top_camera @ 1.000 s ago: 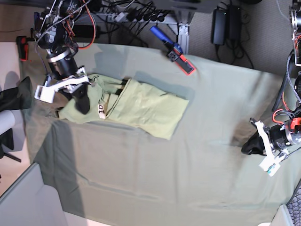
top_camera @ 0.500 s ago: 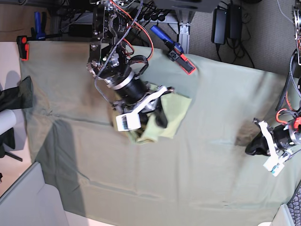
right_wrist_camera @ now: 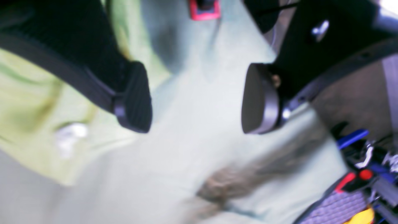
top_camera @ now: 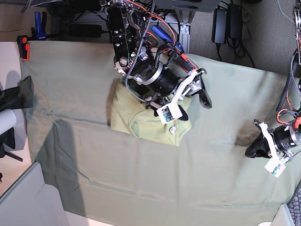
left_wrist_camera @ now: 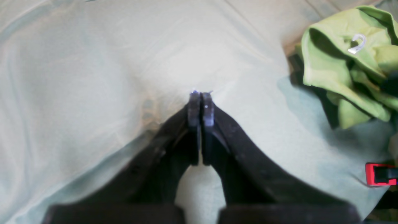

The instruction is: Fold the T-shirt properly

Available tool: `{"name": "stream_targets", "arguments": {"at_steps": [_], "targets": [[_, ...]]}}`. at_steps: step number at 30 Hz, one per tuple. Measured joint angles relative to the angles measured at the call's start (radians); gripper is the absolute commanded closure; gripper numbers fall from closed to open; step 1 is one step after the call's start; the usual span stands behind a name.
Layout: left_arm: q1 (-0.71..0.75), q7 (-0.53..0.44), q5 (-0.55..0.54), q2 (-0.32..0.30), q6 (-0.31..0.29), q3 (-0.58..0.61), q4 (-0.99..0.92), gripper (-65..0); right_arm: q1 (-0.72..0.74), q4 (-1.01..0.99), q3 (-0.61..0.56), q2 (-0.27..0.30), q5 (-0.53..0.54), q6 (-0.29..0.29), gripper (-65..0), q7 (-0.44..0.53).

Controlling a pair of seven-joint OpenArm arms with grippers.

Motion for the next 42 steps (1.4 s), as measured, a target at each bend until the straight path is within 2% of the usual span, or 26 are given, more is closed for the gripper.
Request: {"name": "stream_targets", "arguments": {"at_steps": [8,9,10,11,13,14,18,22,25,28,29,30,32,33,34,35,37,42], "targets": [[0.000,0.001,0.000,0.000,0.000,0.000,0.000,0.0,0.000,0.000,-0.074,0.000,0.000,0.000,-44.2,0.001],[0.000,0.001,0.001,0.000,0.000,0.000,0.000,0.0,0.001,0.000,-0.070,0.000,-0.022,0.000,-42.3,0.015],[0.000,0.000,0.008,0.000,0.000,0.000,0.000,0.0,0.003,0.000,-0.064,0.000,-0.048,0.000,-37.1,0.039],[0.000,0.001,0.019,0.000,0.000,0.000,0.000,0.0,0.009,0.002,-0.055,0.002,-0.070,0.000,-28.3,0.058],[0.000,0.001,0.041,0.000,0.000,0.000,0.000,0.0,0.024,0.006,-0.032,0.002,-0.100,0.000,-3.7,0.085],[0.000,0.002,0.052,0.000,0.000,0.000,0.000,0.0,0.035,0.010,-0.015,0.002,-0.108,0.000,0.0,0.086],[0.000,0.001,0.108,0.000,0.000,0.000,0.000,0.0,0.065,0.010,0.084,0.000,-0.106,0.000,0.0,0.080],[0.000,-0.011,0.217,0.000,0.000,0.000,0.000,0.0,0.087,0.010,0.222,-0.001,-0.105,0.000,0.0,0.072],[0.000,-0.035,0.284,0.000,0.064,0.000,0.000,0.0,0.088,0.010,0.314,0.004,-0.103,0.000,0.0,0.072],[0.000,-0.038,0.320,0.000,0.155,0.000,0.000,0.0,0.085,0.010,0.376,0.035,-0.088,0.000,0.0,0.068],[0.000,-0.033,0.318,0.000,0.166,0.000,0.000,0.0,0.086,0.010,0.393,0.055,-0.070,0.000,0.0,0.068],[0.000,-0.022,0.306,0.000,0.167,0.000,0.000,0.0,0.086,0.010,0.407,0.077,-0.056,0.000,0.0,0.068],[0.000,0.021,0.195,0.000,0.163,0.000,0.000,0.0,0.086,0.010,0.433,0.118,-0.043,0.000,0.0,0.068],[0.000,0.050,0.115,0.000,0.117,0.000,0.000,0.0,0.086,0.010,0.440,0.138,-0.043,0.000,0.0,0.068],[0.003,0.082,0.020,0.001,0.043,0.000,0.000,0.0,0.089,0.010,0.446,0.155,-0.043,0.000,0.0,0.067],[0.012,0.114,-0.053,0.005,0.001,0.000,0.011,0.0,0.093,0.010,0.447,0.171,-0.044,0.000,0.0,0.068],[0.050,0.167,-0.084,0.011,-0.001,0.005,0.056,0.0,0.100,0.010,0.448,0.190,-0.042,0.000,0.0,0.083],[0.183,0.175,-0.117,0.009,0.000,0.013,0.214,0.0,0.135,-0.096,0.446,0.227,-0.040,0.001,0.0,0.108]]}}
